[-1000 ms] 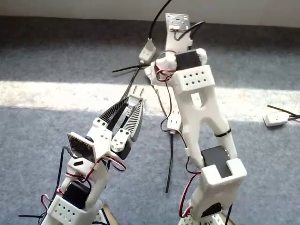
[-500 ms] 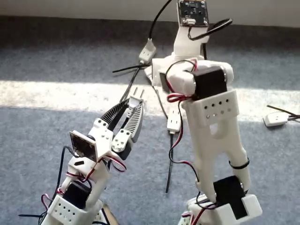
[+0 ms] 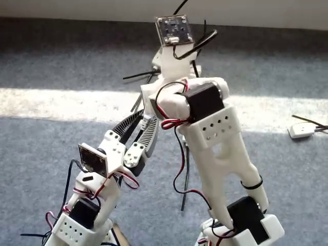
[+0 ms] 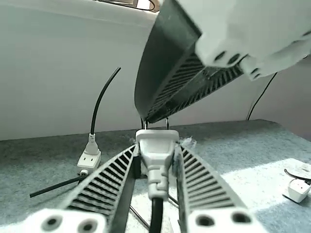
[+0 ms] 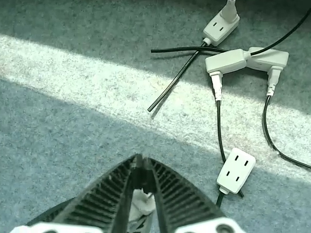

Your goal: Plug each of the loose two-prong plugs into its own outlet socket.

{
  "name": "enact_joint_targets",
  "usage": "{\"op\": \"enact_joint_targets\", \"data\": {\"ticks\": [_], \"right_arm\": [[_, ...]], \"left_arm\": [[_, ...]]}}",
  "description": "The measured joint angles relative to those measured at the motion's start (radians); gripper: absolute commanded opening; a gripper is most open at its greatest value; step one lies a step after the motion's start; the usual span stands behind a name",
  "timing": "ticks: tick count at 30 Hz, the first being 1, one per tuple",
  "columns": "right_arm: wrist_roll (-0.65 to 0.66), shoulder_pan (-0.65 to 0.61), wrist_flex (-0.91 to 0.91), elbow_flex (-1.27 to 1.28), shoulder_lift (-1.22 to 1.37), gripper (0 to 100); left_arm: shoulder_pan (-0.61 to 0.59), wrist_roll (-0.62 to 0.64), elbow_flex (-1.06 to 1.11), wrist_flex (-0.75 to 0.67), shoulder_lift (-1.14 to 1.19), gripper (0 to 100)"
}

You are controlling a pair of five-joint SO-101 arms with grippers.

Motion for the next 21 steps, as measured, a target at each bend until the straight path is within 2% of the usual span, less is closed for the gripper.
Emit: {"op": "enact_joint_targets", "data": {"ticks": [5, 12, 17, 21], "right_arm": [[0.0, 0.003, -0.103, 0.104, 0.058, 0.6], [-0.002, 0.087, -0.172, 0.126, 0.135, 0.6], [-0.002, 0.097, -0.173, 0.126, 0.066, 0.6], [0.0, 0.152, -0.181, 0.126, -0.074, 0.6]], "left_arm": [[-0.006, 0.002, 0.0, 0.002, 0.005, 1], [0.003, 0.002, 0.0, 0.002, 0.005, 1], [-0.002, 0.0, 0.0, 0.0, 0.0, 1], [-0.002, 0.0, 0.0, 0.0, 0.0, 1]]}}
